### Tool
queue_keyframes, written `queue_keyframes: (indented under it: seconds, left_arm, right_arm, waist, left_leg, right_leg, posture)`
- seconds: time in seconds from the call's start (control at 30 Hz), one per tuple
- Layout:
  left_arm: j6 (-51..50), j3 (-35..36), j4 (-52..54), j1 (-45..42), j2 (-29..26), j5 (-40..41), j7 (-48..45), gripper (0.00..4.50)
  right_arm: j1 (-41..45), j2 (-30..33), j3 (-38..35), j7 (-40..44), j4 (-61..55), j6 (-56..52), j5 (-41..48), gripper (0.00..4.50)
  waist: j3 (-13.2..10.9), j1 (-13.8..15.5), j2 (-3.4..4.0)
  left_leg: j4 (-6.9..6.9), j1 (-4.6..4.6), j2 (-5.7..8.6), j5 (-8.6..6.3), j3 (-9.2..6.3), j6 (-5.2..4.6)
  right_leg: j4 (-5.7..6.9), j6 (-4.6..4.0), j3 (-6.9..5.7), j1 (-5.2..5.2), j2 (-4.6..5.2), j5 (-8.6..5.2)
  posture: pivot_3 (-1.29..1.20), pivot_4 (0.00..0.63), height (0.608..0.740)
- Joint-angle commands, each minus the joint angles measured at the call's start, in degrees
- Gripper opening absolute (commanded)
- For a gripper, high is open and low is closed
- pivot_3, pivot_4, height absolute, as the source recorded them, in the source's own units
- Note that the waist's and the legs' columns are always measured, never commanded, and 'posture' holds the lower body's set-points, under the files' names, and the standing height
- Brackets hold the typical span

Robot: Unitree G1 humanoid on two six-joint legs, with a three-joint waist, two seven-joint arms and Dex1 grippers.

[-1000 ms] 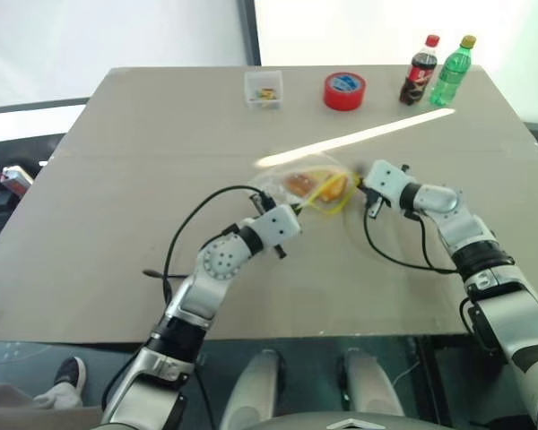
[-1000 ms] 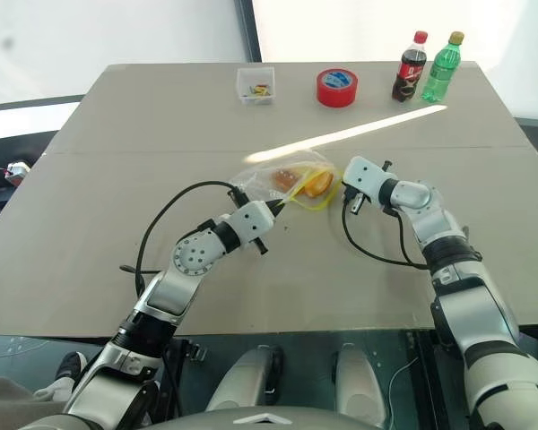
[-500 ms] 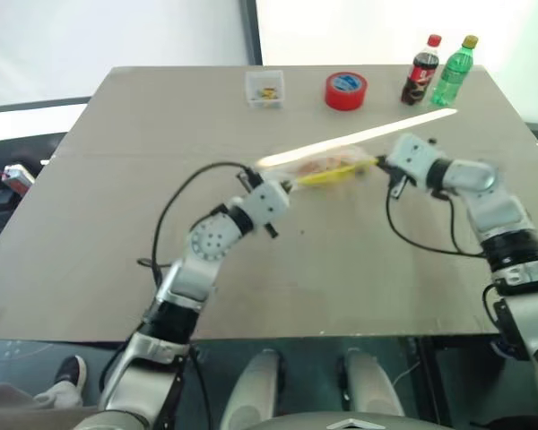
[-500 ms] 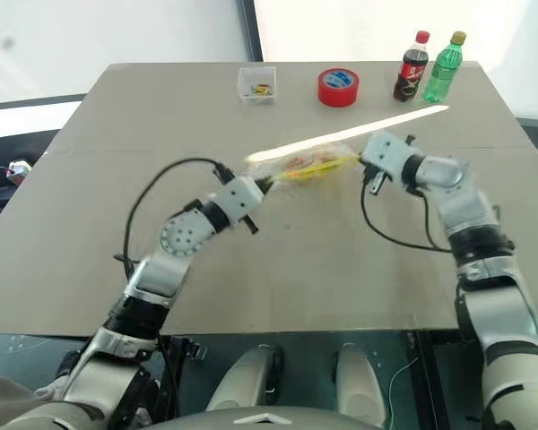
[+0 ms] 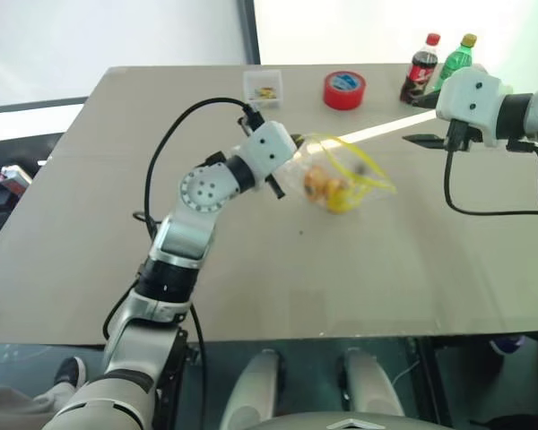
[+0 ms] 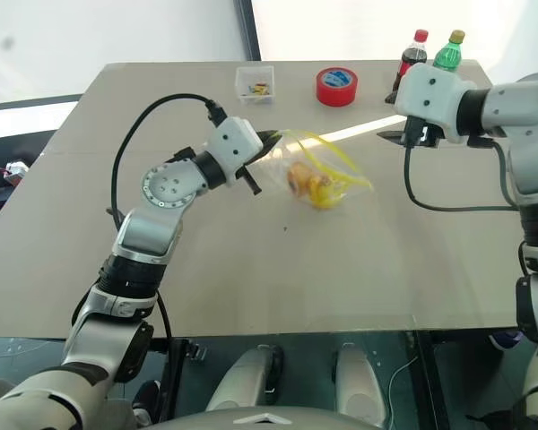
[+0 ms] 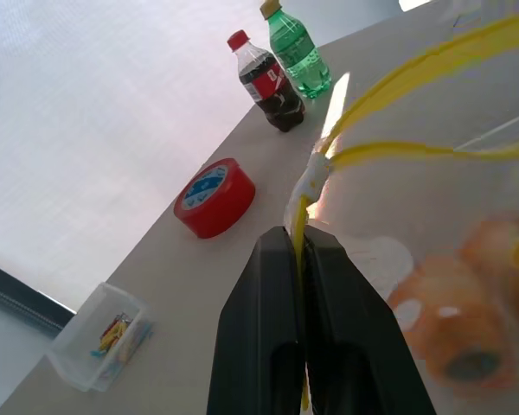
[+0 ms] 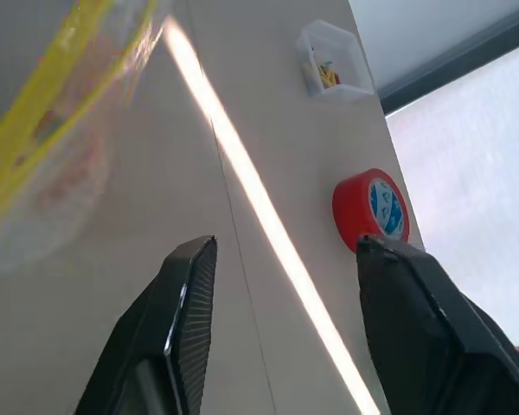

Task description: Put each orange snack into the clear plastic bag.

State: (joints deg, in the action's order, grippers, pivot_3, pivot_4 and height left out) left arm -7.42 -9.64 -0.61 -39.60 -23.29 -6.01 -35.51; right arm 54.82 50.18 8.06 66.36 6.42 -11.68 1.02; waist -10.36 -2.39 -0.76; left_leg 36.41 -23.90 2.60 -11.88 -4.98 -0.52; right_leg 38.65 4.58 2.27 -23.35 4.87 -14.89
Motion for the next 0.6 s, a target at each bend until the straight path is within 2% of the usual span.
queue_keyframes:
  seconds: [0.03,0.23,0.37,0.6]
  left_arm:
    - [0.6,-1.1,3.1,0.8,0.3,-0.1,-0.2,0.0]
    - [-1.1,-4.0,5.6,-1.2,-1.5,-1.3,-4.1,0.0]
    - [-2.8,-4.9,7.7,-3.7,-3.5,-2.7,-6.3,0.0]
    - [-4.3,-5.5,10.1,-4.8,-7.1,-5.8,-8.6,0.0]
  right_arm:
    - [-0.7,-1.8,-1.2,0.6,-9.1,-6.3,4.3,2.58]
    - [-2.6,-8.6,2.3,-4.5,-13.6,-6.1,2.3,2.58]
    - [-2.8,-12.5,4.3,-8.1,-12.5,-1.6,-0.4,2.58]
    - [-4.1,-14.7,5.6,-8.5,-12.4,2.4,-1.7,2.58]
  waist:
    - [0.0,0.0,0.0]
    - [0.0,0.2,-0.02]
    - [0.0,0.3,-0.02]
    - [0.0,0.2,-0.02]
  left_leg:
    - [0.0,0.0,0.0,0.0,0.0,0.0]
    - [0.07,-0.01,0.02,0.0,-0.03,0.0]
    - [0.08,-0.01,0.03,0.01,-0.06,0.01]
    - [0.07,-0.01,0.03,0.02,-0.05,0.02]
  right_leg:
    - [0.02,0.0,0.01,-0.01,0.0,0.0]
    - [0.08,0.0,-0.01,0.0,0.02,0.0]
    - [0.12,0.0,-0.04,-0.01,0.0,0.0]
    - [0.11,0.0,-0.04,-0.01,-0.01,0.0]
  posture:
    - [0.0,0.15,0.74]
    - [0.0,0.15,0.74]
    - [0.0,0.15,0.74]
    - [0.0,0.15,0.74]
